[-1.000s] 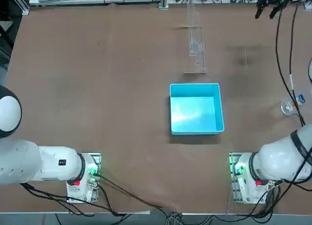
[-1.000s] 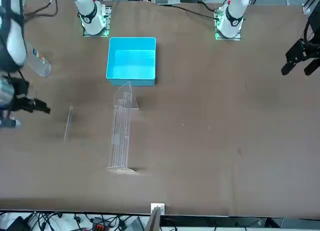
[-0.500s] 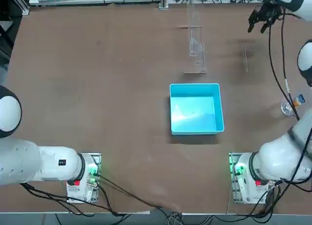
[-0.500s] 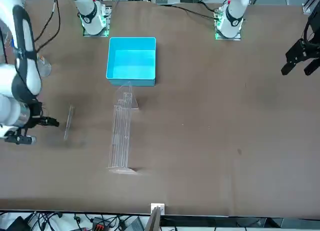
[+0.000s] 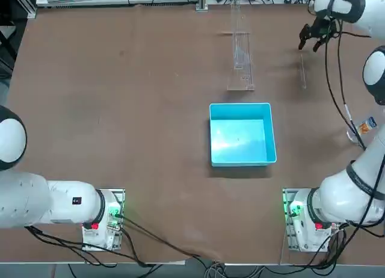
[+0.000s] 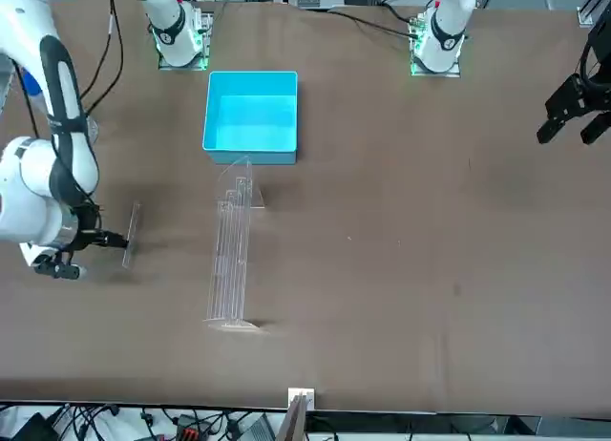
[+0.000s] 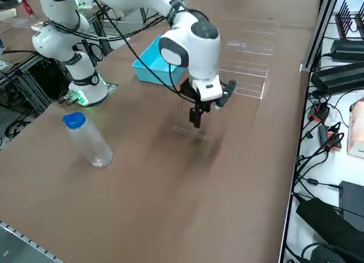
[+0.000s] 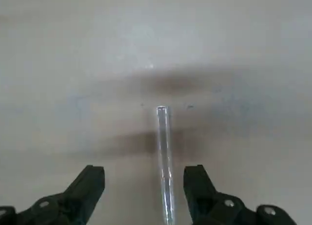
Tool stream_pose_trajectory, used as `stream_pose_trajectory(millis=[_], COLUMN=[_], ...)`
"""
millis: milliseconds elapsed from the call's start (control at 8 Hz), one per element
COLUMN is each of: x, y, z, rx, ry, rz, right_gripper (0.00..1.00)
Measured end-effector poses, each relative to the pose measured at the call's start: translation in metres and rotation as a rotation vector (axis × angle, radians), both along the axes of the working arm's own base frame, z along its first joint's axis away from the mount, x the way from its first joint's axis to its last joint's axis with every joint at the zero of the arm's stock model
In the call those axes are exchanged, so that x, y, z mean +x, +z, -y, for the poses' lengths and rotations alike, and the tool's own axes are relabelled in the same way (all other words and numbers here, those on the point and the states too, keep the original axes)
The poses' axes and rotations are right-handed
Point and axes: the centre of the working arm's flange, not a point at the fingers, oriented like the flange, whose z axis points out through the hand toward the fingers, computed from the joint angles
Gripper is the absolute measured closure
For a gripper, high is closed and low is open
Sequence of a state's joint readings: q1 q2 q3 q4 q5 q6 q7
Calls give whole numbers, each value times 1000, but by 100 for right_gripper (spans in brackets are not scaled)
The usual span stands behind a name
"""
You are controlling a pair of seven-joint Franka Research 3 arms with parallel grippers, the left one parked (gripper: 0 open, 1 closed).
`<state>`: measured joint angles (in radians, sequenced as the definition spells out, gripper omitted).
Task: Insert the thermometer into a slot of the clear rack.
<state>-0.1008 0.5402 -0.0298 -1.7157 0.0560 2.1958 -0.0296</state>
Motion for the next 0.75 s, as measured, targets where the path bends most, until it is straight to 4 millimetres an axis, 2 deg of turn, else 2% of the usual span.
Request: stream_pose_trajectory(millis=[500, 750], x=[-25, -31], y=[-56, -65], z=[0, 1], rx=[-16, -16], ry=[-8, -10], rz=[48, 38], right_gripper=[1, 4])
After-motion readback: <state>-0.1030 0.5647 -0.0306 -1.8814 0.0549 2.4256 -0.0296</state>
